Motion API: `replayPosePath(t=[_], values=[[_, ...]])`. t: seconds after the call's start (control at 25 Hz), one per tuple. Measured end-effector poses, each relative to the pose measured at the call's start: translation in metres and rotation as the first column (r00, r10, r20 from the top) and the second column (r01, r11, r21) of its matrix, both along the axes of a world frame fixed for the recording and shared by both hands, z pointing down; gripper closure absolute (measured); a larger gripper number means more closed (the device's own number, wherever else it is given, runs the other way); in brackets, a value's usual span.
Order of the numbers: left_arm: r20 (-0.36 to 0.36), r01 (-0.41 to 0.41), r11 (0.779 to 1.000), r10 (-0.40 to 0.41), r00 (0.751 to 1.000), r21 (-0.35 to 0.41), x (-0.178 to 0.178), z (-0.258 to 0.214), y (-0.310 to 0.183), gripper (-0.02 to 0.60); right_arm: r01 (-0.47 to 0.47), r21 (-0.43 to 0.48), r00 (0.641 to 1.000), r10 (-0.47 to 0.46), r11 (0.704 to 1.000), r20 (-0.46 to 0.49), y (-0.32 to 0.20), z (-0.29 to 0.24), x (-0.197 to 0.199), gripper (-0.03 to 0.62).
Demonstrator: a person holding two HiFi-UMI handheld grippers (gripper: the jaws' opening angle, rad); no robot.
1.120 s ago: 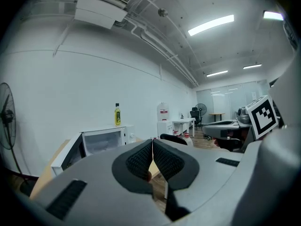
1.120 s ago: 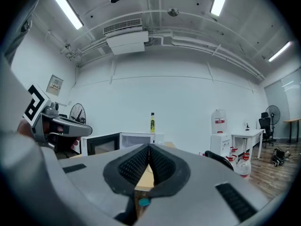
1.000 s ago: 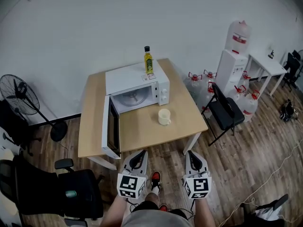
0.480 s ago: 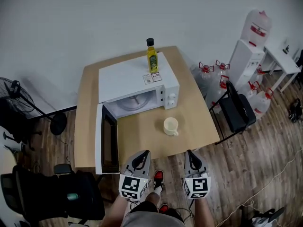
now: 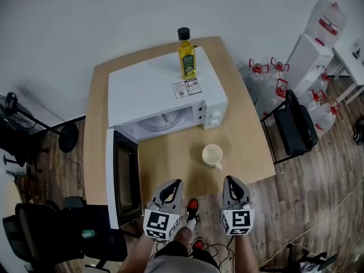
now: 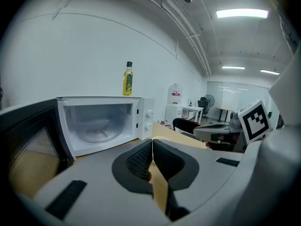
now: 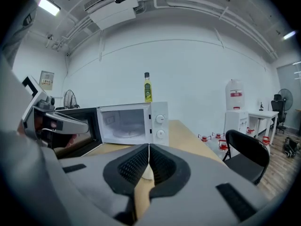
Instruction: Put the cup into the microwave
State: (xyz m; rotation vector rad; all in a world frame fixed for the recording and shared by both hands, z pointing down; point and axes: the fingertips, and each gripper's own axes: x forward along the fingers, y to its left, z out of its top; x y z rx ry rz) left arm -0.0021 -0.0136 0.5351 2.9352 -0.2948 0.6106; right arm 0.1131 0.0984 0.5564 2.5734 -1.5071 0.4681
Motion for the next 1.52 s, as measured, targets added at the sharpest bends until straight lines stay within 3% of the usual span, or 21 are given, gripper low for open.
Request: replayPosePath(t=[0.36,0.44,0.6,1.16,1.52], values=[[0.049,0.003,1.0,-0.002,0.999,-0.025,0.012,0.031,-0.018,0.555,0.057,-0.067,0.995,-0.052,0.996,0.08,-0.026,0.054,0.015,0.567],[0.057,0.005,1.0,-0.004,0.998,-0.03,0.013,0.036,-0.021,0.555,0.075,-0.078,0.993,-0.067,0.994,0.097,-0.031,0.064,0.015,0.495],[0.071,0.006,0.999,-0.003,0.997,-0.034,0.015,0.044,-0.027,0.555,0.094,-0.122,0.99,-0.08,0.988,0.116,-0.037,0.085,0.018,0.448],[0.101,-0.01,0.998,0.016,0.995,-0.059,0.023,0.067,-0.033,0.555,0.107,-0.162,0.987,-0.086,0.981,0.132,-0.051,0.116,0.028,0.451],[0.123,0.005,0.998,0.004,0.992,-0.07,0.014,0.074,-0.039,0.555,0.142,-0.178,0.986,-0.124,0.974,0.11,-0.061,0.12,0.023,0.537]])
